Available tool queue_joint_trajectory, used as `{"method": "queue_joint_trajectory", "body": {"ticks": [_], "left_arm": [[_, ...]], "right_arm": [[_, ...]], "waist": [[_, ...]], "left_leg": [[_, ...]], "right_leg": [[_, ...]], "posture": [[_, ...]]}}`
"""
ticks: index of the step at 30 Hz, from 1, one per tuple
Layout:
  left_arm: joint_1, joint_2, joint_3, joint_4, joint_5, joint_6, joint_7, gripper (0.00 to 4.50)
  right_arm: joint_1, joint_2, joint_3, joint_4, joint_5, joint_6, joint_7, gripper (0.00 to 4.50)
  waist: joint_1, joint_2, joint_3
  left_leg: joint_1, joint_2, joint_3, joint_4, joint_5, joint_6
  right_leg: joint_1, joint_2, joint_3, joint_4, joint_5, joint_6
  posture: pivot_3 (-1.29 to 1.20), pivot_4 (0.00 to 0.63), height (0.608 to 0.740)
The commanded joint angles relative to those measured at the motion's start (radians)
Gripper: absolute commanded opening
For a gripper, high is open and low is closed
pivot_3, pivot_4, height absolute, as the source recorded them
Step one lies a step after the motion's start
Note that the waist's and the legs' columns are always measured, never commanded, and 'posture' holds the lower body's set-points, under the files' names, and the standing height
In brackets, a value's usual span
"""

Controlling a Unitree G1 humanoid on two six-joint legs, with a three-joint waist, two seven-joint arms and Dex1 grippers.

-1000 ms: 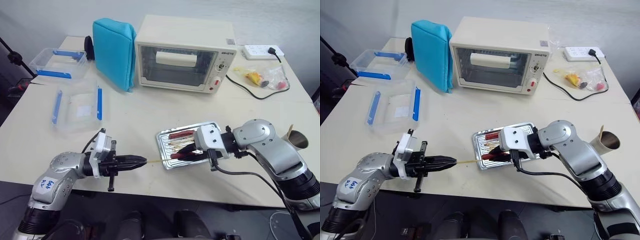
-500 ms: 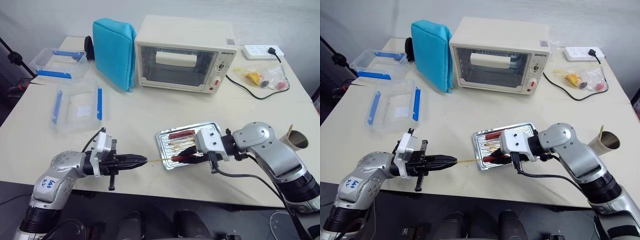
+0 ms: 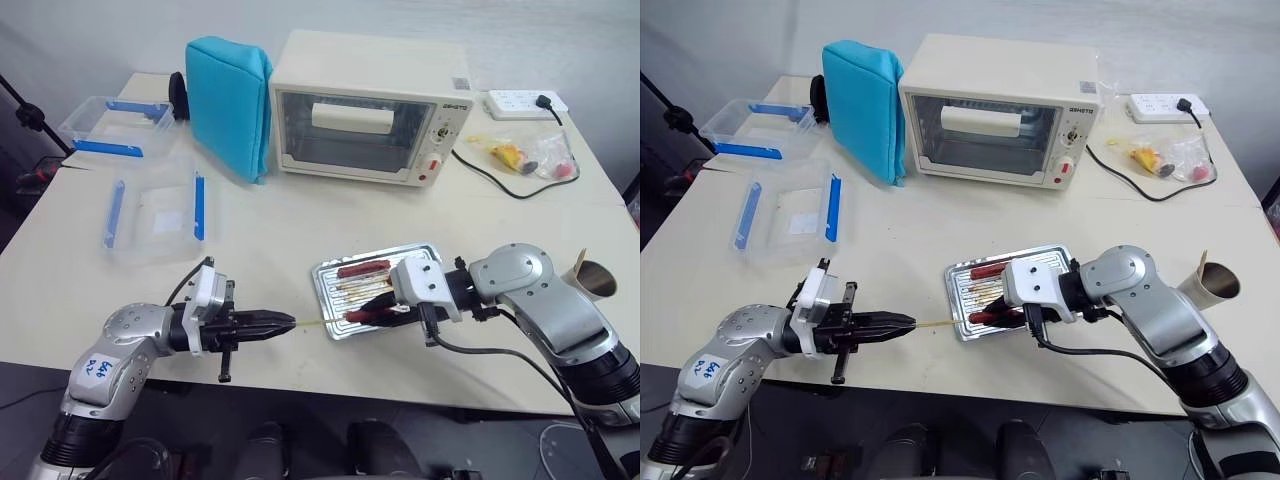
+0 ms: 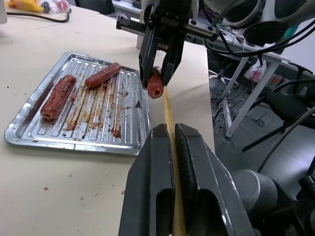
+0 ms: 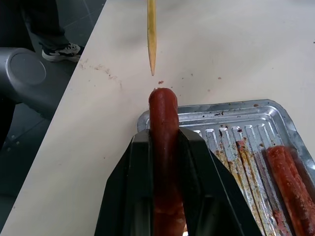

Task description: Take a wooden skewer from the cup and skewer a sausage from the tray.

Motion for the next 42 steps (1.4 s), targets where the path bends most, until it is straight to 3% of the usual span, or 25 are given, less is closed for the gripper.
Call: {"method": "queue_joint_trajectory", "body": {"ticks": [1, 21, 42], "left_arm": [[0.01, -0.003, 0.007, 0.002, 0.004, -0.02, -0.005, 0.0], [-0.003, -0.019, -0.017, 0.035, 0.028, -0.045, -0.008, 0.0], [-0.138, -0.142, -0.144, 0.126, 0.114, -0.076, -0.013, 0.0]], "right_arm": [[0.006, -0.016, -0.041, -0.024, 0.011, -0.009, 0.001, 0.66], [0.005, -0.013, -0.035, -0.037, 0.016, 0.007, -0.008, 0.66], [-0.045, 0.029, 0.025, -0.081, -0.018, 0.023, 0.01, 0.66]], "waist": [[0.0, 0.0, 0.0], [0.0, 0.0, 0.0], [0.001, 0.0, 0.0]], "left_leg": [[0.0, 0.0, 0.0, 0.0, 0.0, 0.0], [0.0, 0.0, 0.0, 0.001, 0.0, 0.0], [0.0, 0.0, 0.0, 0.003, 0.0, 0.0]], "right_leg": [[0.0, 0.0, 0.0, 0.0, 0.0, 0.0], [0.0, 0.0, 0.0, 0.003, 0.0, 0.0], [0.0, 0.0, 0.0, 0.004, 0.0, 0.0]], "posture": [[0.0, 0.15, 0.74], [0.0, 0.15, 0.74], [0.0, 0.15, 0.74]]}}
